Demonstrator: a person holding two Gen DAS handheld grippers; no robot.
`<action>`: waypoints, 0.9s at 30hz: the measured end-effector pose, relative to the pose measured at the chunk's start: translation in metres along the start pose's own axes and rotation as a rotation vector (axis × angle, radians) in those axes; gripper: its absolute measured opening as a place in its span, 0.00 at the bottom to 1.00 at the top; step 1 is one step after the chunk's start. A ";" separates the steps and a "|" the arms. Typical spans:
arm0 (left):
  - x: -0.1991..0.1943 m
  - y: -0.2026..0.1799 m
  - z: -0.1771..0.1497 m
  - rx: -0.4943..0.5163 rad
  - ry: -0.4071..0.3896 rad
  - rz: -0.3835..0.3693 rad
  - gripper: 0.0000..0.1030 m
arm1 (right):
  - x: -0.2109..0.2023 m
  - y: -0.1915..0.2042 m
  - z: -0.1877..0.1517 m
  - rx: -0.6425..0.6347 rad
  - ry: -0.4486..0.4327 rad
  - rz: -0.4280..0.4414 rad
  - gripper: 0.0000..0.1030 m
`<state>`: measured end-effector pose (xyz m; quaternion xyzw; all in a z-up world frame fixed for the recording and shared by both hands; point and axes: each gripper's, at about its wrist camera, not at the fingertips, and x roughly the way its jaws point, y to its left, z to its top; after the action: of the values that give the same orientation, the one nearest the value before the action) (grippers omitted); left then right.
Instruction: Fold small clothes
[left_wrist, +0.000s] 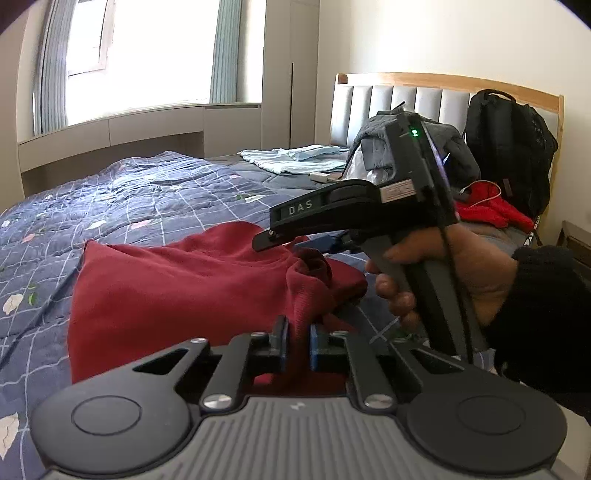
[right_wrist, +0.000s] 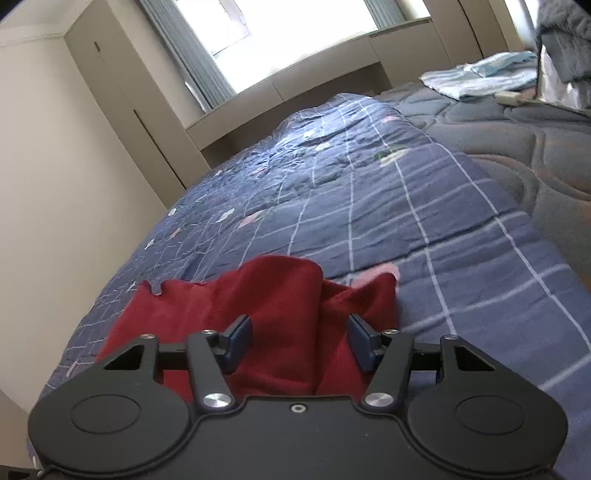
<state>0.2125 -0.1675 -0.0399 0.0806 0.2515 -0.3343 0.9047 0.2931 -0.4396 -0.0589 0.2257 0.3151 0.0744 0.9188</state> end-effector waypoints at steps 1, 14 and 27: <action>-0.001 -0.001 0.000 0.001 0.000 0.001 0.11 | 0.003 -0.001 0.002 0.004 0.000 -0.001 0.50; -0.010 -0.006 0.008 0.023 -0.029 0.003 0.08 | -0.010 0.006 0.012 -0.044 -0.023 0.003 0.05; 0.012 -0.016 -0.001 0.035 0.064 -0.072 0.13 | -0.013 -0.012 -0.002 -0.074 -0.018 -0.136 0.07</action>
<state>0.2095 -0.1859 -0.0463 0.0979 0.2773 -0.3680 0.8821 0.2812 -0.4534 -0.0589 0.1705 0.3185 0.0216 0.9322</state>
